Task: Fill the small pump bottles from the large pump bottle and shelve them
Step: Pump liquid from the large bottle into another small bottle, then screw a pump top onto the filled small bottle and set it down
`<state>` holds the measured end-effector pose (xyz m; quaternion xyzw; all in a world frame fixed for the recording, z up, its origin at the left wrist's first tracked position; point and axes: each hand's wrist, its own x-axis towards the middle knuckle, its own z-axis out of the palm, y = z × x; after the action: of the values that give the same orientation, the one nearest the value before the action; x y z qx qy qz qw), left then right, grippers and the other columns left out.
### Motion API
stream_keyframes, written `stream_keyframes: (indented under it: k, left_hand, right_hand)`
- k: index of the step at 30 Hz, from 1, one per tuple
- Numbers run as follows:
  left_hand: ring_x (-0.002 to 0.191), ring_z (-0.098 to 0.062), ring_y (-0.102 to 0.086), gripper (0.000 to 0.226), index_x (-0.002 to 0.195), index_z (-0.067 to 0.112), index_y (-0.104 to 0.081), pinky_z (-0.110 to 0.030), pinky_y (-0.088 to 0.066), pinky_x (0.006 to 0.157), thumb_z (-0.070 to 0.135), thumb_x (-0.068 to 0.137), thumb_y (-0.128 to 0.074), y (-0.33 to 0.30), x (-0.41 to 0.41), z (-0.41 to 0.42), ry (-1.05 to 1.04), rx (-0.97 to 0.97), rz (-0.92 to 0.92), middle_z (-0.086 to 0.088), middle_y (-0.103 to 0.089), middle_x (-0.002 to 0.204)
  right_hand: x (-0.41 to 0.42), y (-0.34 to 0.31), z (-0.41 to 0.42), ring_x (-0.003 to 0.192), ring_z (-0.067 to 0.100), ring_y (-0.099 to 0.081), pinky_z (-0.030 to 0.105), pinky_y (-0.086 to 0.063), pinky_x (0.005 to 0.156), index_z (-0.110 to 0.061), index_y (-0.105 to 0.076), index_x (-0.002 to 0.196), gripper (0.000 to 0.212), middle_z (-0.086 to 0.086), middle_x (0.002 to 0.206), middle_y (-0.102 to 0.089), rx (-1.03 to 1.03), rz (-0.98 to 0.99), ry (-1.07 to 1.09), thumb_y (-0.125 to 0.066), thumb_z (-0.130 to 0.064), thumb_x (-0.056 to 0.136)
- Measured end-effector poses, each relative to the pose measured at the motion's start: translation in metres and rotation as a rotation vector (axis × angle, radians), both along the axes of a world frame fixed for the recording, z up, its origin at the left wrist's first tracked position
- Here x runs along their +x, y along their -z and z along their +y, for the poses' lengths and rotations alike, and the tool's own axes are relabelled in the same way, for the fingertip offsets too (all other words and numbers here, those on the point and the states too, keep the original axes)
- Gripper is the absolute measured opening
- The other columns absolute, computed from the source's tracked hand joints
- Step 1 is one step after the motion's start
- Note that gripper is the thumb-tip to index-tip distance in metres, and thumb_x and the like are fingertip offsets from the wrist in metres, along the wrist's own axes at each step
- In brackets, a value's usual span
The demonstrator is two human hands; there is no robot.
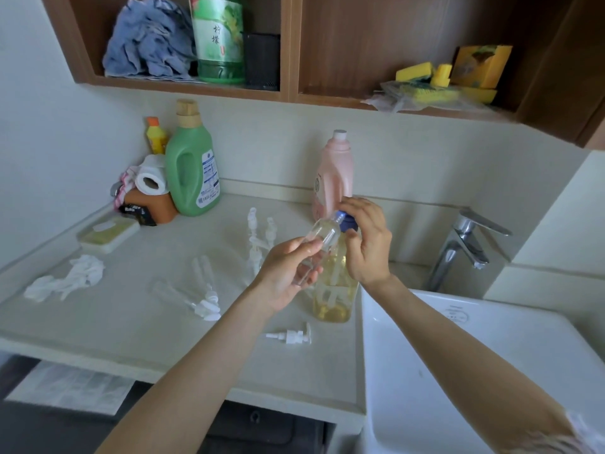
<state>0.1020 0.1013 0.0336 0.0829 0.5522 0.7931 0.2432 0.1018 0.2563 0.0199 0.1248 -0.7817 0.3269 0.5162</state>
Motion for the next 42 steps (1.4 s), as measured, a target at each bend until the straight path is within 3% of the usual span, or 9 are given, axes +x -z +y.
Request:
stream_keyframes:
  k: [11,16,19,23,26,30,34,38,42]
  left_hand:
    - [0.066,-0.010,-0.057,0.033,0.103,0.012,-0.066,-0.022,-0.045,0.058,0.027,0.075,-0.072,-0.001,0.002,-0.012,0.049,0.032,0.202,0.001,-0.065,0.084]
    - [0.089,-0.012,-0.065,0.031,0.106,0.020,-0.064,-0.040,-0.052,0.079,0.017,0.075,-0.070,0.027,0.009,-0.048,-0.066,-0.077,0.314,0.003,-0.069,0.095]
    - [0.101,-0.016,-0.063,0.038,0.112,0.021,-0.062,-0.036,-0.051,0.091,0.014,0.076,-0.071,0.046,0.016,-0.072,-0.108,-0.163,0.351,0.000,-0.069,0.104]
    - [0.100,-0.009,-0.063,0.036,0.113,0.021,-0.058,-0.022,-0.047,0.085,0.000,0.084,-0.066,0.070,0.028,-0.099,-0.123,-0.256,0.337,0.009,-0.069,0.099]
    - [0.097,-0.009,-0.065,0.036,0.112,0.020,-0.059,-0.023,-0.047,0.084,0.000,0.083,-0.068,0.084,0.037,-0.110,-0.130,-0.288,0.324,0.011,-0.070,0.096]
    - [0.102,-0.018,-0.065,0.038,0.116,0.013,-0.060,-0.028,-0.048,0.087,0.004,0.080,-0.071,0.096,0.043,-0.115,-0.126,-0.322,0.306,-0.003,-0.070,0.104]
    - [0.101,-0.015,-0.067,0.044,0.117,0.016,-0.060,-0.026,-0.049,0.089,-0.003,0.079,-0.070,0.103,0.046,-0.112,-0.138,-0.406,0.324,0.002,-0.071,0.103]
    - [0.103,-0.014,-0.066,0.047,0.120,0.016,-0.059,-0.034,-0.048,0.099,-0.001,0.078,-0.073,0.107,0.044,-0.110,-0.148,-0.448,0.334,0.001,-0.070,0.106]
    - [0.117,-0.010,-0.058,0.042,0.118,0.032,-0.060,-0.038,-0.043,0.106,0.024,0.080,-0.076,0.103,0.043,-0.107,-0.177,-0.448,0.363,0.008,-0.065,0.121]
  right_hand:
    - [0.027,-0.033,-0.004,0.114,0.024,-0.055,0.011,-0.034,0.099,0.000,-0.063,0.117,0.040,0.006,0.117,-0.062,0.022,-0.104,-0.017,-0.043,-0.013,0.084]
    - [0.050,0.019,-0.025,0.090,0.020,-0.059,0.020,-0.043,0.087,0.003,-0.070,0.091,0.024,0.011,0.090,-0.069,0.177,-0.034,-0.129,-0.050,-0.003,0.080]
    - [0.046,0.059,-0.030,0.081,0.013,-0.061,0.025,-0.049,0.076,-0.005,-0.073,0.088,0.014,0.005,0.085,-0.071,0.223,-0.341,-0.235,-0.061,-0.003,0.082]
    - [0.039,0.095,-0.033,0.105,0.018,-0.063,0.029,-0.048,0.091,-0.012,-0.069,0.115,0.030,0.004,0.117,-0.068,0.428,-0.824,-0.236,-0.070,-0.013,0.085]
    - [0.042,0.106,-0.039,0.101,0.023,-0.062,0.036,-0.050,0.085,-0.015,-0.067,0.114,0.027,0.003,0.109,-0.068,0.522,-0.961,-0.261,-0.066,-0.015,0.087]
    - [0.048,0.113,-0.042,0.094,0.021,-0.061,0.039,-0.050,0.080,-0.019,-0.065,0.113,0.022,0.002,0.104,-0.064,0.459,-0.979,-0.265,-0.060,-0.018,0.092]
    - [0.052,0.080,-0.034,0.084,0.022,-0.062,0.025,-0.041,0.073,-0.014,-0.055,0.122,0.027,0.001,0.096,-0.061,0.277,-0.860,-0.234,-0.055,-0.021,0.096]
    - [0.055,0.020,-0.020,0.069,0.012,-0.056,0.018,-0.041,0.068,-0.022,-0.062,0.098,0.009,-0.014,0.077,-0.059,0.032,-0.739,-0.276,-0.060,-0.016,0.093]
    - [0.056,-0.022,-0.012,0.068,0.020,-0.058,0.027,-0.045,0.069,-0.032,-0.065,0.084,0.023,-0.005,0.072,-0.063,-0.047,-0.670,-0.362,-0.061,-0.010,0.091]
